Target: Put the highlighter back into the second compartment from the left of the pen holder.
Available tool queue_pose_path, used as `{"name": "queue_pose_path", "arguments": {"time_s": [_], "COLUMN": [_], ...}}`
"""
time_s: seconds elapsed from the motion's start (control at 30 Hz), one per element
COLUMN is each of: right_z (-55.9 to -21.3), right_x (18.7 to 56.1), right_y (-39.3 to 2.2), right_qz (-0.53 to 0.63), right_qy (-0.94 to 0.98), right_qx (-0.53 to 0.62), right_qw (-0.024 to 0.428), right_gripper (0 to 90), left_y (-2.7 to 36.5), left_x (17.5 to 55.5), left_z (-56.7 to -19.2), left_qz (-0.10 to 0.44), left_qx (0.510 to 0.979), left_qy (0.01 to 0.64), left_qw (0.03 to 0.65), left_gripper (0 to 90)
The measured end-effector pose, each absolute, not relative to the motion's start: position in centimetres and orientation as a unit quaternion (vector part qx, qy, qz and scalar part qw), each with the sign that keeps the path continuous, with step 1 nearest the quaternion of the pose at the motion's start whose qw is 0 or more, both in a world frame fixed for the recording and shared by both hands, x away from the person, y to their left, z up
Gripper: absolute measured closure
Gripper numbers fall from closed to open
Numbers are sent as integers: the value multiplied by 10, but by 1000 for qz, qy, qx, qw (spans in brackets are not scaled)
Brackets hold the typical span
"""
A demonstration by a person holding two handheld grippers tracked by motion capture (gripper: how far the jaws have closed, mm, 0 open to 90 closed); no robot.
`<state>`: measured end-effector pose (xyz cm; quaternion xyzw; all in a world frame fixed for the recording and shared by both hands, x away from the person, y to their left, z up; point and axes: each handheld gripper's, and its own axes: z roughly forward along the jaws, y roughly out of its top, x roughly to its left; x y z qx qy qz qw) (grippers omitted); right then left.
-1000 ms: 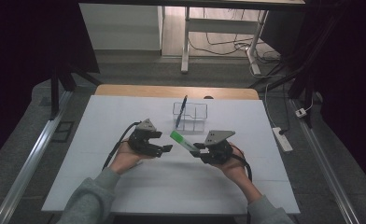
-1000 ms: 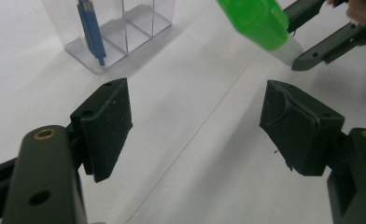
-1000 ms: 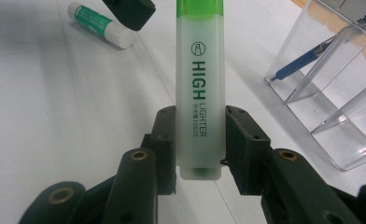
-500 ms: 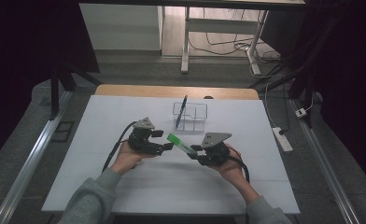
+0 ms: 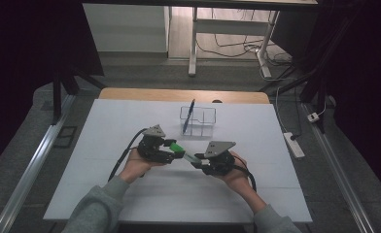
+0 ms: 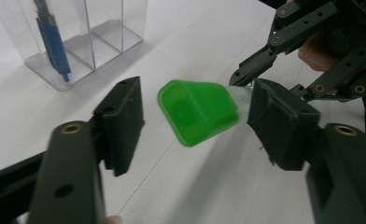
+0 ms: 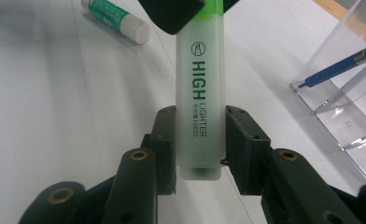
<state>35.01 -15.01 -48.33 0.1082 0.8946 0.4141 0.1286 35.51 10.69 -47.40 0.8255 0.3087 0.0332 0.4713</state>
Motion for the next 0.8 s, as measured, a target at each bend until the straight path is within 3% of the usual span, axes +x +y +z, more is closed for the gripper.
{"name": "queue_pose_path", "arguments": {"time_s": [0.3, 0.5, 0.73, 0.8], "right_z": [-489, -489, -487, -486], "right_x": [348, 346, 346, 347], "right_y": [-146, -145, -147, -149], "right_qz": [397, 392, 405, 407], "right_qy": [902, 902, 894, 893], "right_qx": [96, 90, 98, 105], "right_qw": [141, 158, 164, 161], "right_gripper": [652, 653, 653, 653], "left_y": [108, 111, 108, 107], "left_x": [357, 360, 359, 358], "left_z": [-475, -476, -478, -478], "left_qz": [7, -12, -5, 2], "left_qx": [823, 821, 824, 823], "left_qy": [302, 307, 307, 307], "left_qw": [481, 482, 476, 479], "left_gripper": [573, 586, 521, 549]}}
